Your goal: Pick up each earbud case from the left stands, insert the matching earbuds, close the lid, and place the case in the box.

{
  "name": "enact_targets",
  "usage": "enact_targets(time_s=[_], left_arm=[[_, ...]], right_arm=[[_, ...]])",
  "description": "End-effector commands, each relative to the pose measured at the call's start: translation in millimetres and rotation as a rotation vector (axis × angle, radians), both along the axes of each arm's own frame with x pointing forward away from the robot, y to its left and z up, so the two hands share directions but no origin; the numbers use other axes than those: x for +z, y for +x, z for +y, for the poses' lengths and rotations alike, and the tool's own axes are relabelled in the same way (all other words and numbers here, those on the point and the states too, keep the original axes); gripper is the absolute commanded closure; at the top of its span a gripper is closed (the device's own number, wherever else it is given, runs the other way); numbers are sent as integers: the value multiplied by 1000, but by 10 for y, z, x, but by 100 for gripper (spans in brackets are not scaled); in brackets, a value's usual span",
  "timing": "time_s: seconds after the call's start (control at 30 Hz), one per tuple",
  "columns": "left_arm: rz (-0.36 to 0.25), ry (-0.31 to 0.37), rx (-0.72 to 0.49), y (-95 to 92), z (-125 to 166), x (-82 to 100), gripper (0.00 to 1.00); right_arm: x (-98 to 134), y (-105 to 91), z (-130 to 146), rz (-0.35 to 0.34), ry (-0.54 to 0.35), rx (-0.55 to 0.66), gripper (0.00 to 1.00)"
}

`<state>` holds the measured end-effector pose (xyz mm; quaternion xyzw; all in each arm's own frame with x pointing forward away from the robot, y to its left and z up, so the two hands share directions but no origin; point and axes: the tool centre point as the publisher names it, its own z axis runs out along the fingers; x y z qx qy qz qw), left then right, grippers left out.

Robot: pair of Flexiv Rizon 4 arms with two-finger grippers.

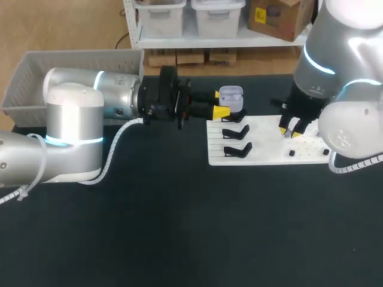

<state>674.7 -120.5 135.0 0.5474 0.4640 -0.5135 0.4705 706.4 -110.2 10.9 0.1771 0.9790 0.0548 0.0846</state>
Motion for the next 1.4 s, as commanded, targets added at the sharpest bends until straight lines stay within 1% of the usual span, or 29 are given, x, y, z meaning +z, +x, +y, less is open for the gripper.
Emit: enact_targets(time_s=[0.03,0.27,0.53,0.67,0.83,0.9,0.97,1.1,1.17,1.23,1.4], left_arm=[[-2,-2,2,-2,-2,-9,100],[-2,-2,2,-2,-2,-9,100],[-2,-2,2,-2,-2,-9,100],[-2,-2,2,-2,-2,-9,100],[-2,-2,2,-2,-2,-9,100],[-2,-2,2,-2,-2,-9,100],[-2,-2,2,-2,-2,-9,100],[-2,-2,2,-2,-2,-9,100],[-2,-2,2,-2,-2,-9,100],[-2,-2,2,-2,-2,-9,100],[-2,-2,2,-2,-2,-9,100]], right_arm=[[92,-88,13,-11,-2,-2,100],[333,-208,32,-39,-6,-13,100],[793,-357,12,-95,-24,-22,100],[1129,-443,79,-122,-23,19,100],[1661,-560,274,-125,32,137,100],[1895,-620,381,-162,27,171,100],[2083,-673,499,-180,19,222,100],[2357,-765,737,-190,-7,311,100],[2443,-799,840,-199,-7,352,100],[2478,-807,934,-192,-11,393,100],[2430,-822,1151,-140,19,485,100]])
